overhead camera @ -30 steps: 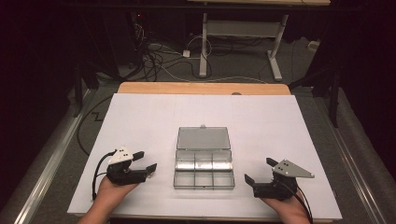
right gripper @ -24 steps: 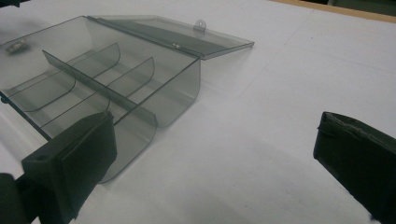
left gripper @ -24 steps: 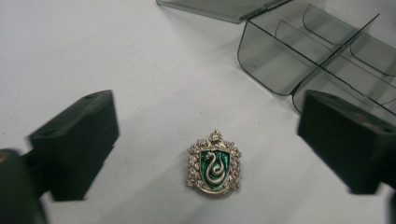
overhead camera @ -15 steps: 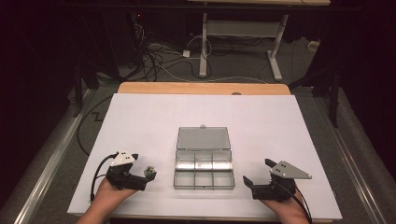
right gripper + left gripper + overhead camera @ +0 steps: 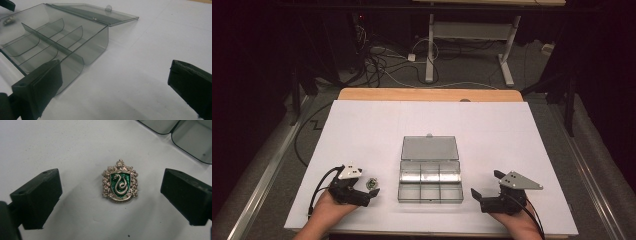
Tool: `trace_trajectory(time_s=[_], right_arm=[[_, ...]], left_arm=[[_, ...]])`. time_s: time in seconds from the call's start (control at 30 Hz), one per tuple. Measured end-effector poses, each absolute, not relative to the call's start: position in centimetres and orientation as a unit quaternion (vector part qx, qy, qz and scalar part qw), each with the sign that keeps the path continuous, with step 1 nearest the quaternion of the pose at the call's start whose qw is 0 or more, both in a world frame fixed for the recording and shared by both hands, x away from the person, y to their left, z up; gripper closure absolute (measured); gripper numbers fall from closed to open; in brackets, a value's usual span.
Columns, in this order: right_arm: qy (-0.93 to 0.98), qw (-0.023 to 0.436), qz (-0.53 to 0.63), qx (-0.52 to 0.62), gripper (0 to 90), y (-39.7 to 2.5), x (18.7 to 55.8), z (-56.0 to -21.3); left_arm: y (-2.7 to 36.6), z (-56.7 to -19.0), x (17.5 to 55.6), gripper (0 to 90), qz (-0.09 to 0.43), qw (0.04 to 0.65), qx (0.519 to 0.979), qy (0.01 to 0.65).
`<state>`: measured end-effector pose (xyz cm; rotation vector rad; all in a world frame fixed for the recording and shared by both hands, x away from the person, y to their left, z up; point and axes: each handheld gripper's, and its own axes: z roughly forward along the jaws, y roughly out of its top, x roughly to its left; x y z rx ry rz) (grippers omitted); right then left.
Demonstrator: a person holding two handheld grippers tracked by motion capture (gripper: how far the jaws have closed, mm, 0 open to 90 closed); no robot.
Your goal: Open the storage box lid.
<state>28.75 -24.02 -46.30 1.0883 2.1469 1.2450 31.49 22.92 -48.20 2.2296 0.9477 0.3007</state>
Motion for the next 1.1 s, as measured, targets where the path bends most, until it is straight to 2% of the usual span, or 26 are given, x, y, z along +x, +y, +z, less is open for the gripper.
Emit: trace_trajectory(time_s=[0.17, 0.43, 0.87, 1.1], right_arm=[[0.774, 0.211, 0.450, 0.393, 0.2, -24.02, 28.79, -46.37], [0.773, 0.206, 0.451, 0.396, 0.7, -24.11, 28.74, -46.39], [0.769, 0.206, 0.452, 0.402, 0.7, -24.28, 28.98, -46.42], [0.764, 0.208, 0.455, 0.408, 0.7, -24.70, 28.90, -46.36]], left_arm=[[22.65, -48.33, 31.39, 14.3, 0.115, 0.335, 0.866, 0.353], [22.52, -48.35, 31.48, 20.4, 0.112, 0.334, 0.870, 0.345], [22.72, -48.30, 31.69, 43.8, 0.117, 0.345, 0.866, 0.342], [22.57, -48.13, 31.63, 52.3, 0.117, 0.340, 0.870, 0.338]])
